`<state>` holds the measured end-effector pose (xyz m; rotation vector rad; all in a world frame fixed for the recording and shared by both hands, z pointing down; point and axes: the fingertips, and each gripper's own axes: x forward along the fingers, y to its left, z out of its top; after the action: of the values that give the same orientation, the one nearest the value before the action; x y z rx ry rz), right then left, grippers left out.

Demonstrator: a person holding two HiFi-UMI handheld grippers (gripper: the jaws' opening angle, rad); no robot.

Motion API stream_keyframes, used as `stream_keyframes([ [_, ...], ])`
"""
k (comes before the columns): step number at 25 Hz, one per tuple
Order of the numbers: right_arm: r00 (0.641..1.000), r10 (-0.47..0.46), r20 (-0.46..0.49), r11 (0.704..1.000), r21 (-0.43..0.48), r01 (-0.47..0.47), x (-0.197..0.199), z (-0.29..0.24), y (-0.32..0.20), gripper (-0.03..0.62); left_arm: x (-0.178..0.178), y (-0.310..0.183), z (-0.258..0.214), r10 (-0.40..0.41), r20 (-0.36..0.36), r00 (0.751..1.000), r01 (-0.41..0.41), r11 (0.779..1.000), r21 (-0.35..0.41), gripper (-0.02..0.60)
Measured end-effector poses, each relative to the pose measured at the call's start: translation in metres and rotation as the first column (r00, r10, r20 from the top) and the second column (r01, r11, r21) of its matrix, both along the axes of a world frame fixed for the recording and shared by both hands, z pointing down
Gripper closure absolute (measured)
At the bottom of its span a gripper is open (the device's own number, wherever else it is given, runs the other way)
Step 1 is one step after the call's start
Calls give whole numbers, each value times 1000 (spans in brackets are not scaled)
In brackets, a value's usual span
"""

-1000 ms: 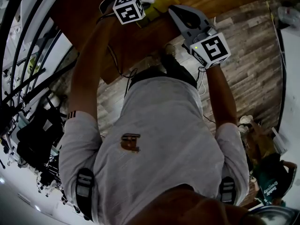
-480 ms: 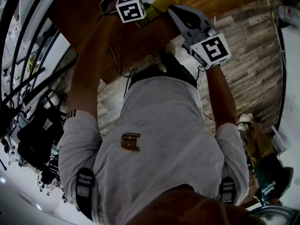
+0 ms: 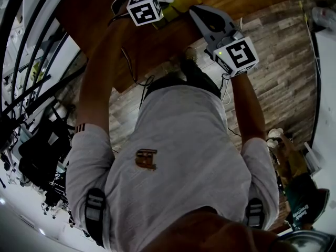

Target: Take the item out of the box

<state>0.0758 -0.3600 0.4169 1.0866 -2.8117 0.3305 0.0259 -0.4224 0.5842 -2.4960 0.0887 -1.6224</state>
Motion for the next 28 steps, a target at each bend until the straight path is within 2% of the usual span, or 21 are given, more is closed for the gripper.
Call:
stream_keyframes([
  [6, 1000, -6, -9, 1000, 23, 6, -2, -12, 3, 562, 8, 5, -37, -62, -143, 988, 65, 998, 18, 382],
  [8, 1000, -4, -8, 999, 39, 4, -3, -19, 5, 562, 8, 7, -55, -98, -215, 972, 105, 994, 20, 382],
  [12, 1000, 2, 1, 998, 66, -2, -1, -32, 8, 562, 14, 11, -92, -162, -355, 921, 183, 983, 27, 382],
  [17, 1000, 6, 15, 995, 97, -7, 0, -48, 14, 562, 16, 22, -143, -202, -507, 838, 264, 963, 52, 382],
  [23, 999, -4, 36, 991, 132, -1, -20, -69, 27, 562, -5, 43, -194, -218, -655, 723, 344, 936, 69, 382],
  [25, 999, -10, 44, 989, 146, 3, -27, -75, 32, 563, -12, 51, -208, -220, -698, 681, 370, 926, 69, 382],
  [28, 998, -21, 53, 987, 163, 12, -33, -83, 40, 562, -18, 63, -228, -219, -767, 603, 402, 914, 56, 382],
])
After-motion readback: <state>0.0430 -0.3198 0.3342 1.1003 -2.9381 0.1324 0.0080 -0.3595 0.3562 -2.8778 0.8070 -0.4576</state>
